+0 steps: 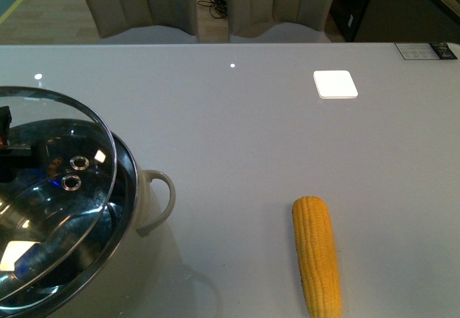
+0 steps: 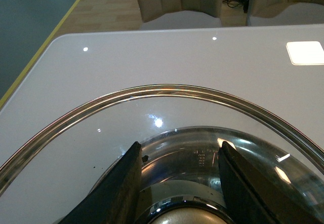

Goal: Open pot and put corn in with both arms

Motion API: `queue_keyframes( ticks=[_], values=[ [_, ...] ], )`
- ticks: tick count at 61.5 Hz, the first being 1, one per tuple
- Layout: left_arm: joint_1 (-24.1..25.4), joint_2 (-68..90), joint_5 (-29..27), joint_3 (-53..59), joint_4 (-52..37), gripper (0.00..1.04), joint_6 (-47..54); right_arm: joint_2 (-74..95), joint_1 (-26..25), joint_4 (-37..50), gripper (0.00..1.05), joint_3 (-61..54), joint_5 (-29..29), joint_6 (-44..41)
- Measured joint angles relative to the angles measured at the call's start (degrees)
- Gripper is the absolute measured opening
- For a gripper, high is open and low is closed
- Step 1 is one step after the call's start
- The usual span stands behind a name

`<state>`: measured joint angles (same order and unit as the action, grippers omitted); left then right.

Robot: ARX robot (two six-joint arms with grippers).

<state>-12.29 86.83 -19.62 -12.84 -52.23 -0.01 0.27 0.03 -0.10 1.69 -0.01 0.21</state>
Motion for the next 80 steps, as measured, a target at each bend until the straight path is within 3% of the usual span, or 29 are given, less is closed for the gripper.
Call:
queue_keyframes(
  ticks=[10,28,37,54,64,80],
  values=[
    [3.9,-6.5,4.0,-0.9,6.1,0.4,-1.4,0.0,0.0,0.0,0.96,0.0,0.0,0.0],
    [16.3,-11.4,12.8,-2.1,9.5,0.4,-0.3,0.0,0.0,0.0,0.96,0.0,0.0,0.0],
    [29.7,-8.5,20.1,-2.3,4.8,0.4,2.2,0.0,0.0,0.0,0.96,0.0,0.0,0.0],
    [46.6,7.1,23.4,-4.8,-7.0,0.4,3.3,0.0,0.0,0.0,0.96,0.0,0.0,0.0],
    [51.5,17.8,23.6,-8.5,-13.4,0.4,3.6,0.0,0.0,0.0,0.96,0.0,0.0,0.0],
    [53.4,32.6,22.2,-13.8,-20.8,0.4,3.0,0.0,0.0,0.0,0.96,0.0,0.0,0.0]
  ],
)
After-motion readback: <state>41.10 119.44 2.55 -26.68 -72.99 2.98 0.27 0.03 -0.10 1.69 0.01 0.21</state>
